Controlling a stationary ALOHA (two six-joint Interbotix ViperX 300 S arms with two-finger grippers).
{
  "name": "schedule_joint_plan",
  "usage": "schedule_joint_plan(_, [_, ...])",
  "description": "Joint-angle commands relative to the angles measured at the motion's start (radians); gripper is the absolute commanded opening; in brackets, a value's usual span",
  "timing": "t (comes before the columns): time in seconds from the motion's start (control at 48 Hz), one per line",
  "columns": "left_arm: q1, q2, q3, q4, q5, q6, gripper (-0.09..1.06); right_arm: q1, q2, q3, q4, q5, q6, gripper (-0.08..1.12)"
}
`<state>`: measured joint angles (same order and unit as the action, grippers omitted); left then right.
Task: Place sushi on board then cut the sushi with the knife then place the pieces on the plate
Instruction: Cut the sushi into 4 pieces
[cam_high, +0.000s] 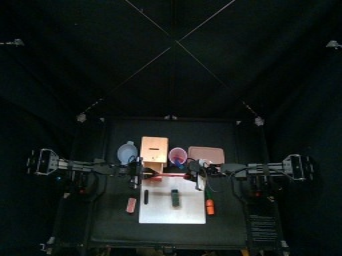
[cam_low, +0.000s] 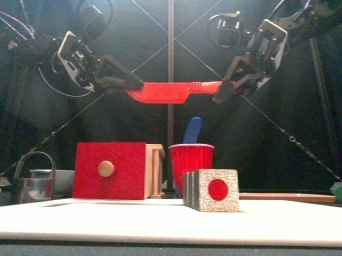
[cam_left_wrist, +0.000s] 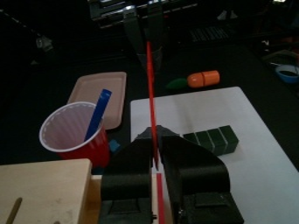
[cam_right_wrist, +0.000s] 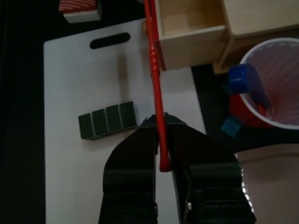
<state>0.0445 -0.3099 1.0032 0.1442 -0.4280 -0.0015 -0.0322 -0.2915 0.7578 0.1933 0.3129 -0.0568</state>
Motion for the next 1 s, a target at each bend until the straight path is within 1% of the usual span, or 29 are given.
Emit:
schedule_joint_plan(0.021, [-0.078, 0.048, -0.017, -0.041, -0.003, 0.000, 0.43, 0.018, 0.000, 0.009, 0.003, 0.034, 0.002, 0.39])
schedule_joint_plan(0.042, [-0.104, 0.071, -0.026, -0.060, -0.003, 0.002, 0.42, 0.021, 0.000, 0.009, 0.003, 0.034, 0.002, 0.37])
schedule_joint_plan(0.083, [-0.137, 0.112, -0.041, -0.087, -0.002, 0.005, 0.40, 0.021, 0.000, 0.009, 0.005, 0.037, 0.002, 0.36])
schedule_joint_plan(0.125, [-0.156, 0.147, -0.057, -0.106, -0.003, 0.006, 0.37, 0.026, 0.000, 0.009, 0.002, 0.046, 0.002, 0.35])
schedule_joint_plan(0.167, [-0.166, 0.179, -0.074, -0.118, -0.005, 0.006, 0.34, 0.028, 0.002, 0.009, 0.003, 0.061, 0.002, 0.34])
schedule_joint_plan(0.25, [-0.181, 0.236, -0.110, -0.121, -0.008, 0.006, 0.31, 0.046, 0.014, 0.012, -0.002, 0.097, 0.002, 0.34])
schedule_joint_plan(0.417, [-0.218, 0.345, -0.181, -0.120, -0.002, 0.009, 0.31, 0.091, 0.058, 0.029, -0.006, 0.127, 0.002, 0.34])
schedule_joint_plan(0.5, [-0.221, 0.382, -0.213, -0.118, -0.002, 0.011, 0.31, 0.092, 0.067, 0.032, -0.028, 0.133, 0.000, 0.34])
schedule_joint_plan(0.562, [-0.213, 0.393, -0.227, -0.110, 0.000, 0.020, 0.30, 0.089, 0.064, 0.029, -0.060, 0.133, 0.002, 0.34])
schedule_joint_plan(0.667, [-0.212, 0.402, -0.244, -0.109, 0.015, 0.067, 0.30, 0.089, 0.063, 0.032, -0.117, 0.141, 0.002, 0.34])
schedule_joint_plan(0.708, [-0.212, 0.405, -0.250, -0.110, 0.028, 0.094, 0.30, 0.089, 0.063, 0.034, -0.124, 0.143, 0.002, 0.34])
schedule_joint_plan(0.75, [-0.210, 0.408, -0.256, -0.112, 0.038, 0.107, 0.30, 0.089, 0.066, 0.032, -0.130, 0.144, 0.002, 0.34])
schedule_joint_plan(0.854, [-0.202, 0.411, -0.262, -0.115, 0.060, 0.115, 0.30, 0.087, 0.067, 0.032, -0.135, 0.140, 0.002, 0.34])
schedule_joint_plan(0.958, [-0.183, 0.413, -0.261, -0.114, 0.063, 0.115, 0.30, 0.083, 0.067, 0.032, -0.140, 0.137, 0.002, 0.34])
schedule_joint_plan(1.0, [-0.179, 0.414, -0.259, -0.114, 0.063, 0.117, 0.30, 0.081, 0.069, 0.032, -0.140, 0.135, 0.002, 0.34])
